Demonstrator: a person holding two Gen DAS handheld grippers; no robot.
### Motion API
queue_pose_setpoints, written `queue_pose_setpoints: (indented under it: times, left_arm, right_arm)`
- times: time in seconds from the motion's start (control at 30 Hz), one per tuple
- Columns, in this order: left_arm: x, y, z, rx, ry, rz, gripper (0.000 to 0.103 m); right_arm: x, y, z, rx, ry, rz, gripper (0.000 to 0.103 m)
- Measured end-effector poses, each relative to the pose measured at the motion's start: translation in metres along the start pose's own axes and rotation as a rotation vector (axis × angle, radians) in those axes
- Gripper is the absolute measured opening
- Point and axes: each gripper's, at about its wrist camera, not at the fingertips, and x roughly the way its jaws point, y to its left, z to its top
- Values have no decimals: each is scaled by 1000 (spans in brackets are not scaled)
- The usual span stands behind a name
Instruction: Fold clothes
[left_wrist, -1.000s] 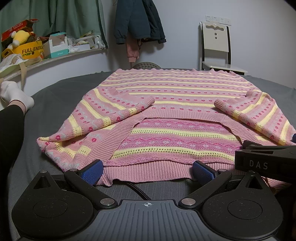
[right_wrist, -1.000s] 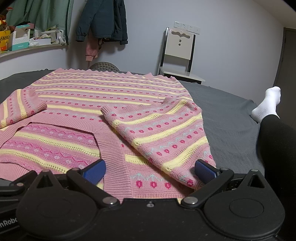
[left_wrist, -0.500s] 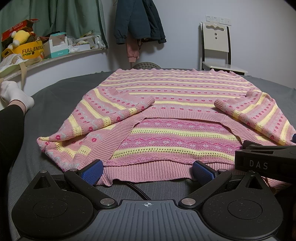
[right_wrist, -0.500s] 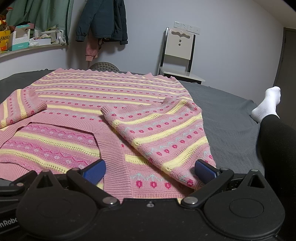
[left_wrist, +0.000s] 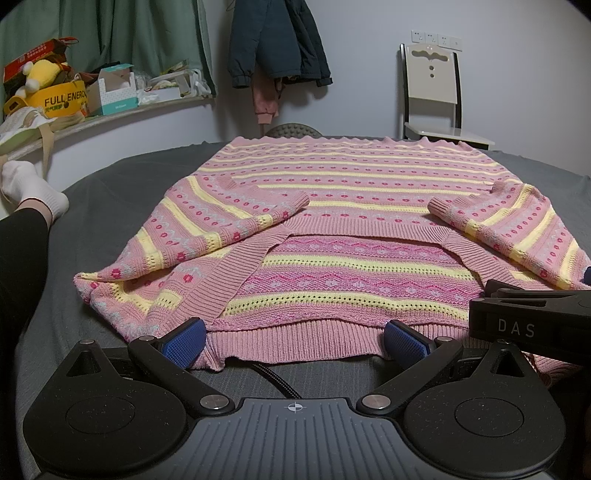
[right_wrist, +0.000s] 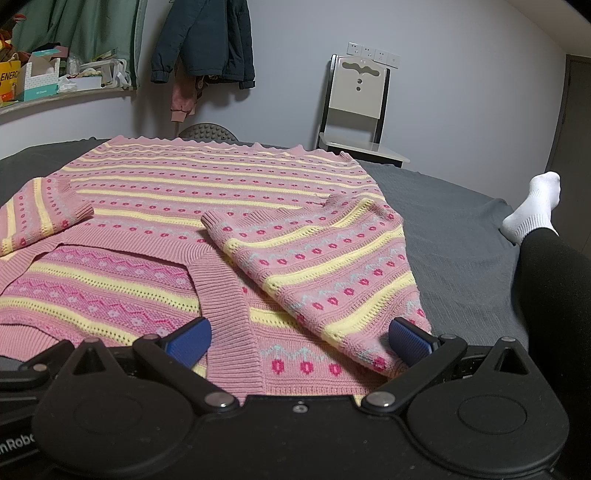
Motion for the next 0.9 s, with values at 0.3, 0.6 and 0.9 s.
queue_pose_setpoints:
  times: [0.3, 0.6, 0.9]
  left_arm:
    - [-12, 0, 5, -24, -11, -2, 103]
    - [-61, 59, 74, -107, -217, -8, 103]
    - [22, 151, 120, -166, -70, -5, 103]
  right_arm:
    - [-1, 0, 1, -1, -2, 1, 103]
    - [-29, 1, 27, -5, -110, 45, 103]
    - [-54, 19, 76, 55, -171, 298, 103]
